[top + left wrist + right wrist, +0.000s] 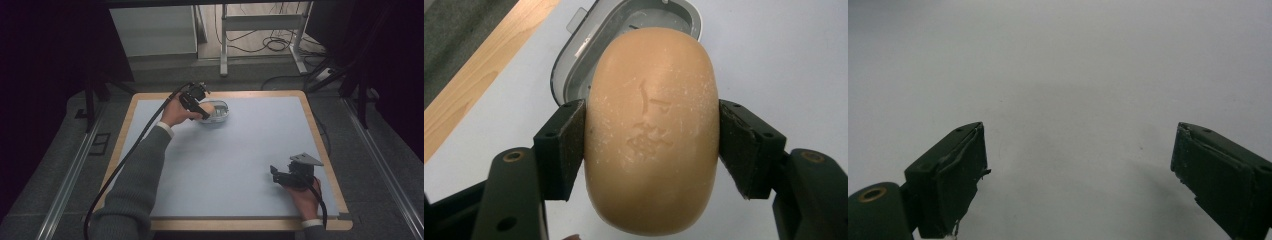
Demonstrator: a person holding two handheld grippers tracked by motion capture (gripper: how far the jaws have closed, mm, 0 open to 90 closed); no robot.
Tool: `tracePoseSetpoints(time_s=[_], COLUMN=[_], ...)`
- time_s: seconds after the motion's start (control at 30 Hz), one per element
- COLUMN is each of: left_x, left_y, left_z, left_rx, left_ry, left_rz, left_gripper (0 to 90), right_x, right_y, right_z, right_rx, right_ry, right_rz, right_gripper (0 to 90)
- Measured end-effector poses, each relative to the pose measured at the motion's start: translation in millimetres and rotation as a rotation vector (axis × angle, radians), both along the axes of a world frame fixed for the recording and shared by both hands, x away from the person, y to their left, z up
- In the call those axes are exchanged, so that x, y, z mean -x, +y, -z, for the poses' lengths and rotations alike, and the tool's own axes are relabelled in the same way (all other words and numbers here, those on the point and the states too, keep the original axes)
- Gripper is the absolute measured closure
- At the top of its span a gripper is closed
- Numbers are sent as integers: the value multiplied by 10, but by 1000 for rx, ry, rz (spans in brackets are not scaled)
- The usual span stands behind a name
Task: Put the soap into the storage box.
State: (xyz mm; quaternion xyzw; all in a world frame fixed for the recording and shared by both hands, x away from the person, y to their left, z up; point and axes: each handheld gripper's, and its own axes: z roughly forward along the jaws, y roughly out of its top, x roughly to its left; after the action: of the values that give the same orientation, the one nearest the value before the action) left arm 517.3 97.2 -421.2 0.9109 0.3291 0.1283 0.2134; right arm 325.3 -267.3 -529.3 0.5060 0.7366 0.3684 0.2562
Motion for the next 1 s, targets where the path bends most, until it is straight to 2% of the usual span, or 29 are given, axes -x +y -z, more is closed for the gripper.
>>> tracePoseSetpoints(time_s=[0.23, 0.4, 0.77, 1.0], left_x=[-73, -128, -256, -334], left_y=[-41, -59, -102, -162], left_z=[17, 44, 97, 153], left_rx=[7, -15, -10, -26], left_ry=[-2, 2, 14, 18], left_rz=[-3, -5, -7, 0], left_gripper=[328, 328, 328, 328], right_x=[0, 0, -1, -1], right_y=[0, 0, 2, 1], right_z=[-1, -1, 1, 1], right_rx=[1, 2, 4, 2], right_ry=[2, 2, 1, 2], right_rz=[0, 1, 3, 6], right_gripper=[77, 77, 77, 77])
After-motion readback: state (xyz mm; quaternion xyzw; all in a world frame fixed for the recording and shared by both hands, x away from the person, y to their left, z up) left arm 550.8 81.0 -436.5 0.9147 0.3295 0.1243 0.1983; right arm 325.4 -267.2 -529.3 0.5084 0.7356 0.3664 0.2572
